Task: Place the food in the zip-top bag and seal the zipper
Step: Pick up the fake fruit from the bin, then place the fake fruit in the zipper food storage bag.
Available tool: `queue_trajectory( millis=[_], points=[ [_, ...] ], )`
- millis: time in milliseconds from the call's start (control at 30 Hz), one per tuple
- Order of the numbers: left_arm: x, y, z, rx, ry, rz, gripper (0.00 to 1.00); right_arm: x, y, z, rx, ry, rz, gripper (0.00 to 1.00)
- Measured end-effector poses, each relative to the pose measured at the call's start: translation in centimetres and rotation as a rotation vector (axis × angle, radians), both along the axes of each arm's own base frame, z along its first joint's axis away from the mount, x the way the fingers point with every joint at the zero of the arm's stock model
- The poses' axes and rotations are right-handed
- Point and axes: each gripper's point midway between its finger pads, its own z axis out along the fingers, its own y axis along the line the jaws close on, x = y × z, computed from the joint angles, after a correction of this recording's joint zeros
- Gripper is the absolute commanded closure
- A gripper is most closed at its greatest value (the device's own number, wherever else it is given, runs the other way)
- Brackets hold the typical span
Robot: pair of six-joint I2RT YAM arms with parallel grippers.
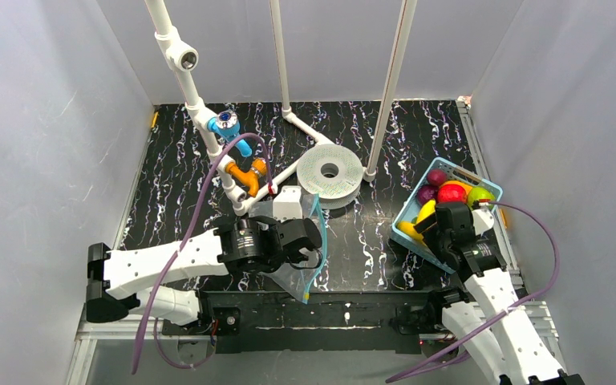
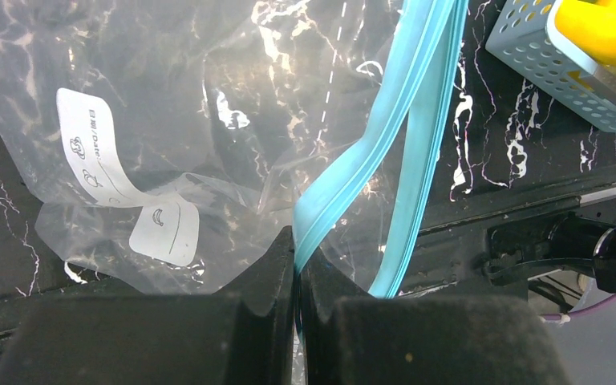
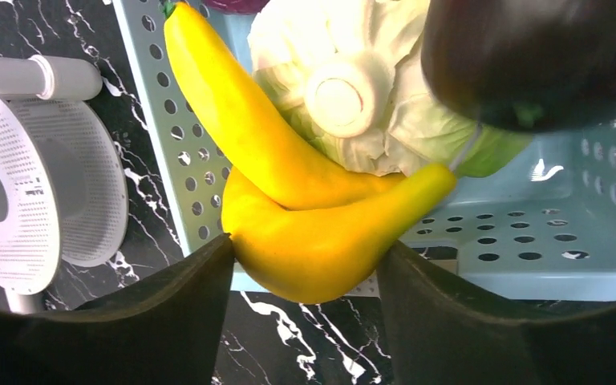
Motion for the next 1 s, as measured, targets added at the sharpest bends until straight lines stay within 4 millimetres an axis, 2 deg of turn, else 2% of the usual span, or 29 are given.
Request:
queue_trajectory(
  millis=[33,67,100,167,200,233,300,467,567,700,833,1000],
  points=[
    [0.1,-0.4,0.0,0.002,0.001,-0.004,1.00,0.2,0.0,-0.3,0.000,0.005,-0.001,0.40],
    [0.1,-0.7,0.1,0.005,0.004,-0.006,1.00,0.5,0.1,-0.1,0.001,-0.008,0.000,0.50],
    [0.1,-0.9,0.0,0.006,0.006,-0.009,1.00,0.9,0.2,0.2,0.006,-0.029,0.003,0.68],
    [0.1,-0.9,0.0,0.004,0.007,-0.011,1.00,1.1,0.3,0.8,-0.003,-0.055,0.026,0.84],
    [0.1,-1.1,0.1,-0.001,0.006,-0.011,1.00,1.2,0.1,1.6,-0.027,-0.073,0.050,0.95],
    [0.1,-1.1,0.1,-0.003,0.006,-0.011,1.00,1.3,0.0,2.3,-0.042,-0.089,0.067,0.99],
    [0.1,-1.1,0.1,-0.003,0.006,-0.011,1.00,1.4,0.0,3.1,-0.059,-0.104,0.088,0.99],
    [0.1,-1.1,0.2,-0.011,0.006,-0.001,1.00,2.1,0.5,6.8,-0.088,-0.187,0.176,0.99],
    [0.1,-0.9,0.2,-0.023,0.007,0.006,1.00,2.1,1.7,7.6,-0.075,-0.203,0.267,0.99],
    [0.0,-0.4,0.4,-0.049,0.006,0.020,1.00,1.9,5.5,8.8,0.030,-0.238,0.466,0.99],
    [-0.1,-0.2,0.7,-0.085,0.001,0.032,1.00,1.2,10.1,11.8,0.137,-0.333,0.710,0.99],
    [0.0,-0.3,0.9,-0.117,-0.002,0.043,1.00,-2.7,16.6,16.3,0.206,-0.467,1.093,0.99]
  ],
)
